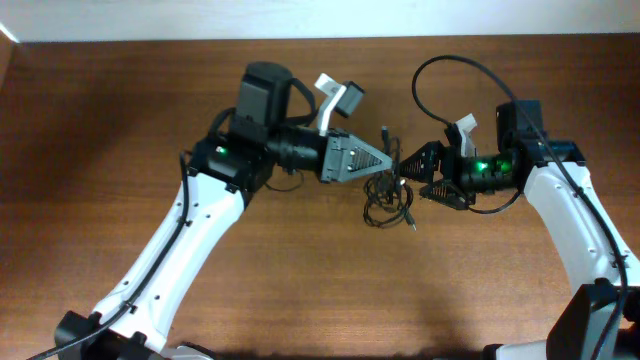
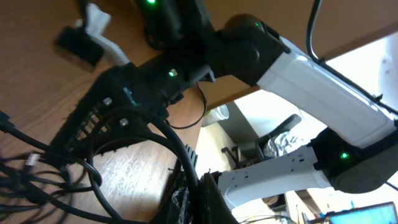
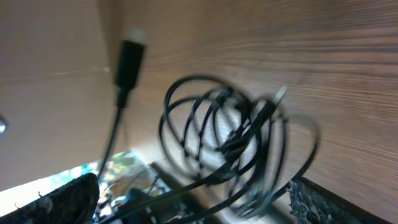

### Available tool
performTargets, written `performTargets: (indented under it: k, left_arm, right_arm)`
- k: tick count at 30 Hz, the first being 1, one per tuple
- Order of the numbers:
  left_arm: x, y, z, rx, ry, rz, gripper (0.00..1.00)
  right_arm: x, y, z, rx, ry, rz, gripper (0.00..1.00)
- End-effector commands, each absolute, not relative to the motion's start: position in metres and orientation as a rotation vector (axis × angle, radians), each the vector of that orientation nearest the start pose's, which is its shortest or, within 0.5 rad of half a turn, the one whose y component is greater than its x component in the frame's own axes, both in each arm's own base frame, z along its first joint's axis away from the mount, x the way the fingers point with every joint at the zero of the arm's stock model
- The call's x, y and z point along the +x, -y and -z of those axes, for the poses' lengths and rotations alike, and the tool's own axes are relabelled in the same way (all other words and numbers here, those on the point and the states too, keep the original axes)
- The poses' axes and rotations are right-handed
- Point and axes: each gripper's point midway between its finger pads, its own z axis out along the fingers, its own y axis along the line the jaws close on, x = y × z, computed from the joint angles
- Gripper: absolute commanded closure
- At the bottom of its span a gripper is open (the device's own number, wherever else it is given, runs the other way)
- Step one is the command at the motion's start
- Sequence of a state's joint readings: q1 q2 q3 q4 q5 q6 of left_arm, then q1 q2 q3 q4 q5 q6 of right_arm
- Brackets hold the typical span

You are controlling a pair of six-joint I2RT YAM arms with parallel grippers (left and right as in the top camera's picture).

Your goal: Untangle cables

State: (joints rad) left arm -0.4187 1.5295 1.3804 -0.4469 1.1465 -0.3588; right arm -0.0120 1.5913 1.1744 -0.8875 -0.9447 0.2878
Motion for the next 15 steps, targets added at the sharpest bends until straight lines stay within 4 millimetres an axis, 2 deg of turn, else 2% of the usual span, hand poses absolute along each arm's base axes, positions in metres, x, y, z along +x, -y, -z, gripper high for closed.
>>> performTargets:
  k: [1, 5, 10, 15]
  left_arm:
    - [0.273, 0.31, -0.335, 0.861, -1.987, 1.67, 1.0]
    - [0.265, 0.317, -0.364, 0.949, -1.832, 1.755, 1.0]
    - [0.254, 0.317, -0.399, 1.015, -1.698, 1.861, 1.0]
    - [0.24, 0.312, -0.428, 1.108, -1.579, 1.907, 1.0]
  right_arm:
    - [0.316, -0.149, -0.183, 0.088, -2.611, -1.478, 0.02]
    - [0.314, -0.139, -0.154, 0.102, -2.756, -1.191, 0.02]
    - [0.311, -0.139, -0.143, 0.093, -2.815, -1.076, 0.01]
    - [0.314, -0.117, -0.126, 0.252, -2.885, -0.852, 0.02]
